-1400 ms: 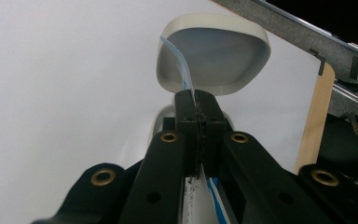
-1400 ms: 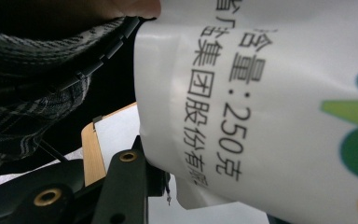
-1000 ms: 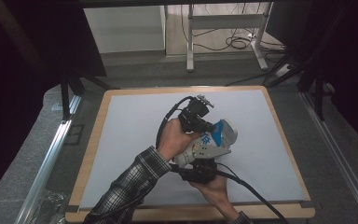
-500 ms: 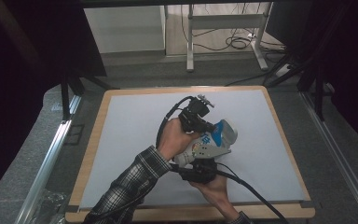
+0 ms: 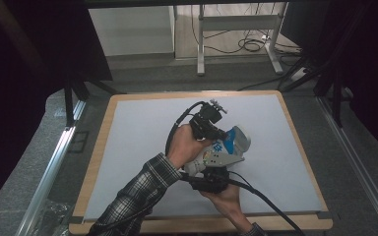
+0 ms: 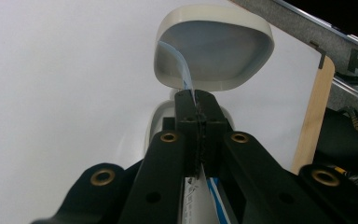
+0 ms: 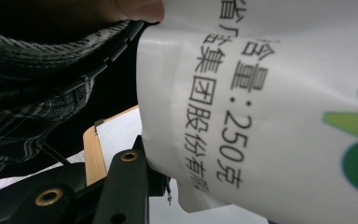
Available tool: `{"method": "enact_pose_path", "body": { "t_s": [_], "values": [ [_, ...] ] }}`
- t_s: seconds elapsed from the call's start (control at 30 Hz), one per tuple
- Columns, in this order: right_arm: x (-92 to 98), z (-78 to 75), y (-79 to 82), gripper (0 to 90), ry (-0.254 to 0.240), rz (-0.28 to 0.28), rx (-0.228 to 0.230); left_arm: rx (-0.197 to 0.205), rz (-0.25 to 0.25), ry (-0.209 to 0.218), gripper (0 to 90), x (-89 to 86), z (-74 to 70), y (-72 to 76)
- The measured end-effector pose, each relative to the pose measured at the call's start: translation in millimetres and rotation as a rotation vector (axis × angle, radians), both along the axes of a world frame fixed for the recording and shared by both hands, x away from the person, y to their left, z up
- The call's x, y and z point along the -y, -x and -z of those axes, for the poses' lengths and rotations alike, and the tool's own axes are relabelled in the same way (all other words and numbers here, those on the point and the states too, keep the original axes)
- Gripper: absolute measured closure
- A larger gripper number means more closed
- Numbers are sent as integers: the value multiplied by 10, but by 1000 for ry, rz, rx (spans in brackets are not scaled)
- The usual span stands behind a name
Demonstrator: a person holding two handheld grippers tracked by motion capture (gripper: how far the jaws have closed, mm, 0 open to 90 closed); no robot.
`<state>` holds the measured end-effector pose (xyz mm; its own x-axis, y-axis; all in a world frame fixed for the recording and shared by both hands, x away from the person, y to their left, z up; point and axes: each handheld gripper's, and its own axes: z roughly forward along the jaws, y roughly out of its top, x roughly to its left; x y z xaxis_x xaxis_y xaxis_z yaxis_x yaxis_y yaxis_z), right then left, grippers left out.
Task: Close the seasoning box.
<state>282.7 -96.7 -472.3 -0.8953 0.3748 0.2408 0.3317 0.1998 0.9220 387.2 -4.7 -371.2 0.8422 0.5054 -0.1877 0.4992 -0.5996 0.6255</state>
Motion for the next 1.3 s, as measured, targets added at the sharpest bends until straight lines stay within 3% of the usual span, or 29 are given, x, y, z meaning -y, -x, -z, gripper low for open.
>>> {"method": "enact_pose_path", "body": {
  "t_s": [1.3],
  "values": [
    [13,-15,1,632,-10,6,-2,-12,4,-12,894,33,6,-10]
  ]
}}
